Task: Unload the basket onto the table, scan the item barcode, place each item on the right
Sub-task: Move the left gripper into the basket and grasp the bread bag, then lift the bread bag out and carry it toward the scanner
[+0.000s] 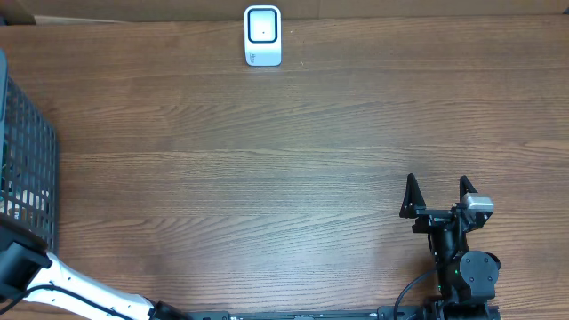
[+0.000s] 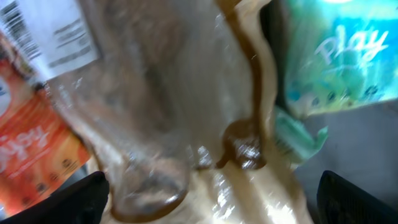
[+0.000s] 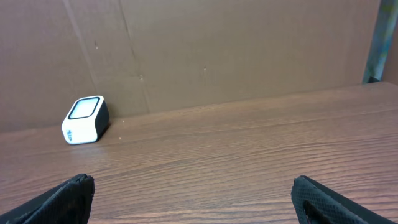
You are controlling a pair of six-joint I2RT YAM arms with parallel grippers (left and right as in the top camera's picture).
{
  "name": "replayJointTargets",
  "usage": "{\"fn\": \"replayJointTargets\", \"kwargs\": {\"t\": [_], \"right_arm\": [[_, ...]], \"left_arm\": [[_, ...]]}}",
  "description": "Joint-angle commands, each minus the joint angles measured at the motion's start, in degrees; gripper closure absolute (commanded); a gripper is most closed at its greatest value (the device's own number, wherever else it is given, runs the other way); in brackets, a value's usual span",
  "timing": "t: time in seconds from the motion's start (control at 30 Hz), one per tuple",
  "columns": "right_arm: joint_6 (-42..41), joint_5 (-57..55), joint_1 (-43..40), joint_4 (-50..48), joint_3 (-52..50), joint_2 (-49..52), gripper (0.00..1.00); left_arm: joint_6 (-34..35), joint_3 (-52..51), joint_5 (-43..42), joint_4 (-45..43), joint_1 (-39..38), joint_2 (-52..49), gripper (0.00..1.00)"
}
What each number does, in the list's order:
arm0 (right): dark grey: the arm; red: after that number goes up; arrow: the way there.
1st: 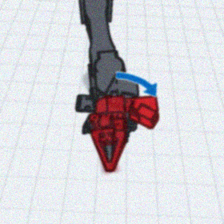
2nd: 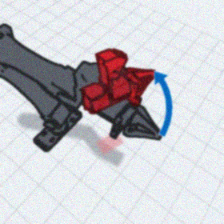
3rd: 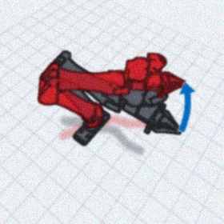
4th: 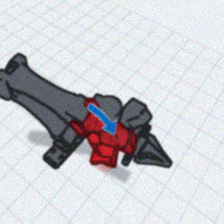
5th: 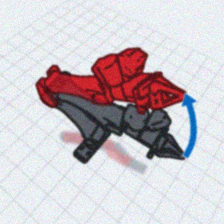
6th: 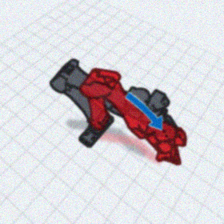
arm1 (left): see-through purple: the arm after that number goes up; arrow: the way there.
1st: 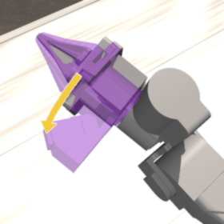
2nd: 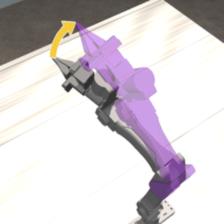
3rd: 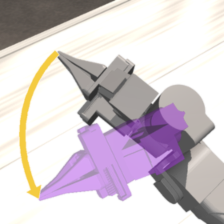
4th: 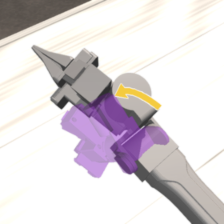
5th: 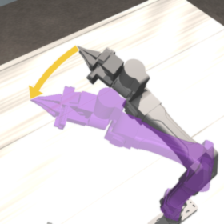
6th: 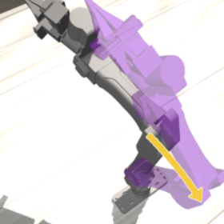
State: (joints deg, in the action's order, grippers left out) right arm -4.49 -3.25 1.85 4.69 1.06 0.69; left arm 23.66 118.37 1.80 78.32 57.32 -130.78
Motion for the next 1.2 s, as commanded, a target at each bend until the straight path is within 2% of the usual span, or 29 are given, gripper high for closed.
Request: {"fn": "replayJointTargets", "kwargs": {"t": [0.0,0.13,0.2,0.23,0.27,0.3,0.4,0.6,1.0,1.17], "right_arm": [[0.02,-0.11,-0.37,-0.26,-0.61,-0.52,0.0],[0.02,-0.09,-0.37,-0.26,-0.61,-0.52,0.0],[0.02,-0.11,-0.37,-0.26,-0.61,-0.52,0.0],[0.02,-0.09,-0.37,-0.26,-0.61,-0.52,0.0],[0.02,-0.11,-0.37,-0.26,-0.61,-0.52,0.0],[0.02,-0.11,-0.37,-0.26,-0.61,-0.52,0.0],[0.02,-0.09,-0.37,-0.26,-0.61,-0.52,0.0],[0.02,-0.09,-0.37,-0.26,-0.61,-0.52,0.0],[0.02,-0.09,-0.37,-0.26,-0.61,-0.52,0.0],[0.02,-0.11,-0.37,-0.26,-0.61,-0.52,0.0]], "left_arm": [[1.27,-3.19,1.84,-2.14,-1.68,-0.94,0.09],[1.22,-8.24,4.87,-5.38,-2.51,-0.96,0.15],[1.25,-10.8,5.49,-6.73,-2.56,-0.96,0.27],[1.25,-11.74,5.49,-7.21,-2.56,-0.98,0.35],[1.25,-12.63,5.49,-7.65,-2.54,-0.98,0.63],[1.22,-12.61,5.49,-7.65,-2.54,-0.98,0.75],[1.27,-11.56,5.4,-6.95,-2.56,-0.66,0.96],[1.25,-3.8,2.8,-2.23,-2.56,-0.66,0.96],[-2.08,31.15,-7.65,14.14,-3.76,3.32,0.96],[-3.06,38.71,-10.75,16.37,-4.79,8.26,0.96]]}}
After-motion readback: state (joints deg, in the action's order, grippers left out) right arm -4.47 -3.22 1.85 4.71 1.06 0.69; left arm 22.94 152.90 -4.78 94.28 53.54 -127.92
